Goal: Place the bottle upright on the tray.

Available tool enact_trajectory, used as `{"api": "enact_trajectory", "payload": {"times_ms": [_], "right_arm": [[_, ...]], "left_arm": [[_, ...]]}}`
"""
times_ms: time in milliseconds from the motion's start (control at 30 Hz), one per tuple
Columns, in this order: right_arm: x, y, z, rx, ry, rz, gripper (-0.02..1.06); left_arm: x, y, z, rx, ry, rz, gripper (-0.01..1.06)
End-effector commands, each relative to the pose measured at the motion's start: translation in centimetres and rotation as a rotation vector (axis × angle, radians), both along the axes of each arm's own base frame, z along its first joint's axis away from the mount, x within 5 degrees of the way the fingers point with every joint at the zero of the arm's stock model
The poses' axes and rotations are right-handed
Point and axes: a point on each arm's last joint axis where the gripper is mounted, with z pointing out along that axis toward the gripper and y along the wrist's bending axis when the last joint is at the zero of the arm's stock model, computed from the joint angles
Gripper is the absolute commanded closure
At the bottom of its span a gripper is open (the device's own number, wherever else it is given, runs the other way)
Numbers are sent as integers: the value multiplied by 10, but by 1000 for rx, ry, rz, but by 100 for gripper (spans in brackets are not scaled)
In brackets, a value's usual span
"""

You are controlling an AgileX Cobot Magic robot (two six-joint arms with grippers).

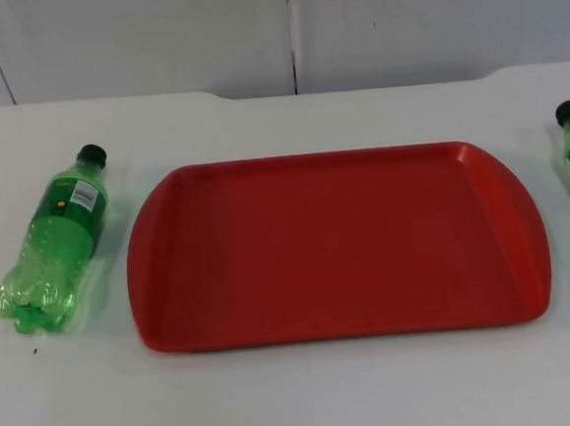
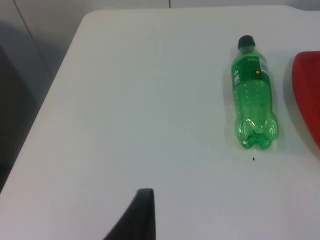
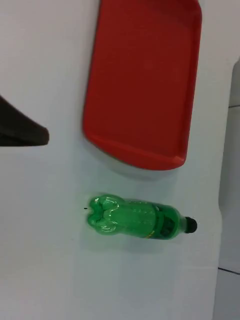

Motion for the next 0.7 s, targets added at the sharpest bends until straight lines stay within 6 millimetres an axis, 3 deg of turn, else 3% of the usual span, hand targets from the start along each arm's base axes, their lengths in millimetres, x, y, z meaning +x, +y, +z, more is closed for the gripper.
{"api": "enact_trajectory", "payload": {"times_ms": [0,300,667], "right_arm": [[-2,0,8,9,-51,-4,-1],[-2,0,48,21,-170,-9,-1],[52,4,106,16,-90,-13,-1]], "left_arm": [[1,0,-1,-1,-6,3,0],[1,0,-1,-1,-6,3,0],[1,0,-1,-1,-6,3,0]]}}
